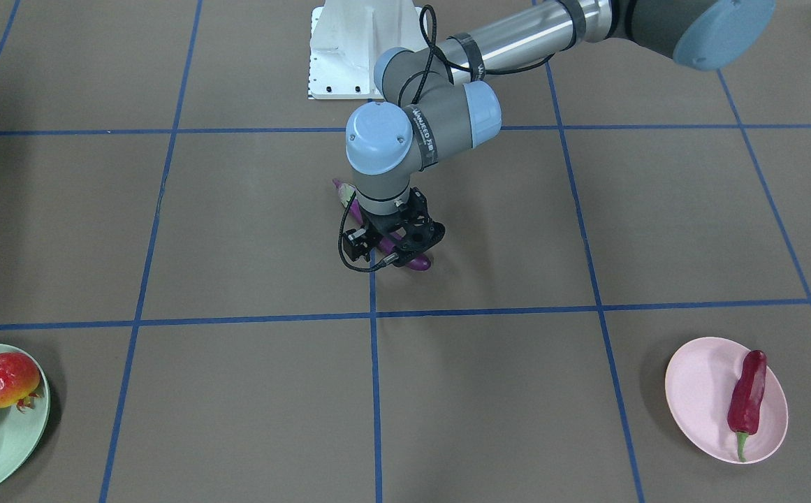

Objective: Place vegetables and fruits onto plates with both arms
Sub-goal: 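Move the left gripper to the purple eggplant and grasp it, then carry the eggplant to the pink plate and release it beside the pepper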

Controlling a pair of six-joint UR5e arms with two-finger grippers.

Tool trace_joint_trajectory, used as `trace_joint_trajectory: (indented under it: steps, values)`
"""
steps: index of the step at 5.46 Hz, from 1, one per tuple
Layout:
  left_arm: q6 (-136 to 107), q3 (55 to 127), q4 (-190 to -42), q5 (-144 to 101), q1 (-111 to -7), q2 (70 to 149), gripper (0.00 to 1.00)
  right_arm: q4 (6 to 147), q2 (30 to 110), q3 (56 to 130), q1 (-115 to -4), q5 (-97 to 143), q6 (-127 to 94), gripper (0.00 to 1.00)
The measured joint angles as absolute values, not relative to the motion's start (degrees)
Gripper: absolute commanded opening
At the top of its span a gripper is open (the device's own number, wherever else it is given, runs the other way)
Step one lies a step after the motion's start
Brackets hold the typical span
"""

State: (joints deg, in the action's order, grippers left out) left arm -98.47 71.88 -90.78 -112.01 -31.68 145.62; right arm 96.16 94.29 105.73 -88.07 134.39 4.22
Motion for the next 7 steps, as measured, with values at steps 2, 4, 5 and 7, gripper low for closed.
trace_joint_trajectory:
  steps: [2, 4, 5, 7]
  values:
    - [-98.55, 71.68, -91.01, -111.33, -30.82, 144.98, 0.6, 96.22, 94.23, 105.73, -88.07, 134.38, 4.22, 1.0]
    - [-98.44, 71.5, -91.27, -111.19, -30.68, 144.93, 0.6, 96.24, 94.11, 105.7, -87.96, 134.31, 4.22, 1.0]
    - [-98.29, 71.47, -91.31, -111.18, -30.68, 144.93, 0.16, 96.24, 94.07, 105.67, -87.92, 134.3, 4.19, 1.0]
    - [-97.93, 72.58, -91.22, -111.16, -31.57, 145.0, 0.0, 96.24, 93.98, 105.66, -87.83, 134.3, 4.13, 1.0]
